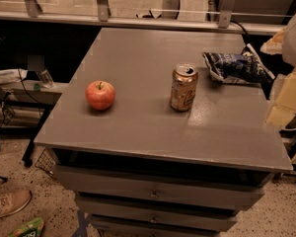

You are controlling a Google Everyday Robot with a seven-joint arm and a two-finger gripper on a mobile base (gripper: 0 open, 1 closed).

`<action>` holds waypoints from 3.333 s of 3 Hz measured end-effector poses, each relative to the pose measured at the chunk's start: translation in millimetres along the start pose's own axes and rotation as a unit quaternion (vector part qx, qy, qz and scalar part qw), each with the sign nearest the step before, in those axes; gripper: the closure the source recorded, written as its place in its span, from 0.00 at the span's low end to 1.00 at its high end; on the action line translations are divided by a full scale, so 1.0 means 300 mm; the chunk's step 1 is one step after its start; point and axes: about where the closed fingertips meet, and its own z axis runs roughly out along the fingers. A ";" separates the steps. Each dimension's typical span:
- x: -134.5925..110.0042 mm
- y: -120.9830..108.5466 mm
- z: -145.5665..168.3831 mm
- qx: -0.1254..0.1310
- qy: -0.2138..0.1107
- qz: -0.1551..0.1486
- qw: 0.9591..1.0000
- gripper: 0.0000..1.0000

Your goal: Pick orange can

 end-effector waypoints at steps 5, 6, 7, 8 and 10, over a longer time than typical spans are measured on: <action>-0.245 -0.241 0.228 -0.015 -0.185 -0.001 0.983 0.00; -0.296 -0.270 0.310 -0.051 -0.195 -0.010 0.979 0.00; -0.343 -0.274 0.364 -0.078 -0.198 -0.023 0.977 0.00; -0.383 -0.267 0.410 -0.102 -0.196 -0.039 0.975 0.00; -0.427 -0.254 0.456 -0.128 -0.192 -0.054 0.971 0.41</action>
Offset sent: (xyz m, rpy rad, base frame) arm 0.0640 0.0258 -0.0100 0.2040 -0.0745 0.0568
